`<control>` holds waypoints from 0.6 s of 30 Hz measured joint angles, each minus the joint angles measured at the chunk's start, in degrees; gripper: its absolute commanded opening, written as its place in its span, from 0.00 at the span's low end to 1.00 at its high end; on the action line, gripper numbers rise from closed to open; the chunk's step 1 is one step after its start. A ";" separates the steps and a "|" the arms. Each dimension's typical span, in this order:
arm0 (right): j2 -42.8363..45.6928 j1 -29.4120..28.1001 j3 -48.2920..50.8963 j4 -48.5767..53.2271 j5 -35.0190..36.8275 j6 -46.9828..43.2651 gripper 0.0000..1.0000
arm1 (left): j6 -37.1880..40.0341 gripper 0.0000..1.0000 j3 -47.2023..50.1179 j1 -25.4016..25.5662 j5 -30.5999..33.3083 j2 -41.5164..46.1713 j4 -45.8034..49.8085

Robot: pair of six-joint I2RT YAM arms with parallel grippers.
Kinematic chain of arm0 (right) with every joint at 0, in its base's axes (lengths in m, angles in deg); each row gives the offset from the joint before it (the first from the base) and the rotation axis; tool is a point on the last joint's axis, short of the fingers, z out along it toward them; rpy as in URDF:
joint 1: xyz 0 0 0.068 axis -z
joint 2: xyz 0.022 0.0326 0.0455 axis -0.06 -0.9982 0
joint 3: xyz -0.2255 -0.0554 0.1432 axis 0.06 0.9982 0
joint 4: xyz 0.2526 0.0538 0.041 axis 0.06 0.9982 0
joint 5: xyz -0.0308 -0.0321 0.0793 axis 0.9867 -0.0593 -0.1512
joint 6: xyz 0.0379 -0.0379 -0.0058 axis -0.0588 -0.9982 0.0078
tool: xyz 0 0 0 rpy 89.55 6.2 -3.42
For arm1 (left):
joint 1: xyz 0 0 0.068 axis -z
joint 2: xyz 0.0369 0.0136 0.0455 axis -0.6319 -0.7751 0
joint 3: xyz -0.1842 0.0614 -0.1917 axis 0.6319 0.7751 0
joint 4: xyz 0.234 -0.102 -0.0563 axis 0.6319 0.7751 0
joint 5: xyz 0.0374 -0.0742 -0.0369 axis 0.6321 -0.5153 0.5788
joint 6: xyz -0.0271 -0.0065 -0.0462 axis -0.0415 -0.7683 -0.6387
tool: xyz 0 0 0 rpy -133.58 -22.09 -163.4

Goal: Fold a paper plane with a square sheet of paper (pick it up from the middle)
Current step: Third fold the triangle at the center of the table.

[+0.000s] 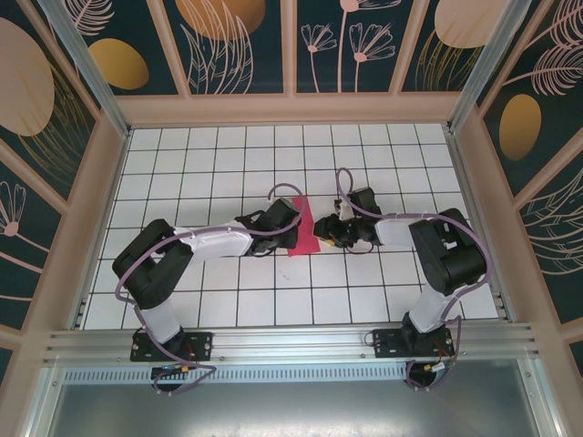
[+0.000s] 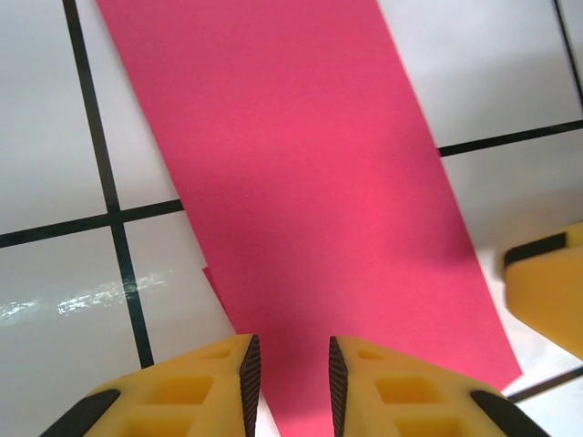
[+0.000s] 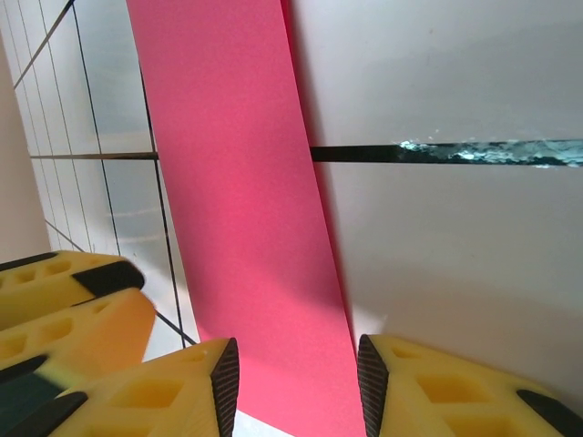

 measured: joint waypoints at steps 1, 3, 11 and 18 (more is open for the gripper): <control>-0.11 -0.04 -0.11 -0.02 -0.07 0.02 0.42 | -0.09 0.30 -0.02 -0.20 -0.44 -0.57 -0.11; -0.33 -0.20 -0.31 -0.11 -0.13 0.02 0.41 | -0.20 0.29 -0.15 -0.33 -0.96 -1.62 -0.24; -0.57 -1.29 -0.61 -0.24 -0.11 0.02 0.41 | -1.40 0.22 -0.48 -0.57 -2.12 -3.80 -0.92; -0.55 -1.33 -2.84 1.27 1.62 -0.33 0.42 | -1.55 0.20 1.29 -0.83 -3.39 -3.32 -3.67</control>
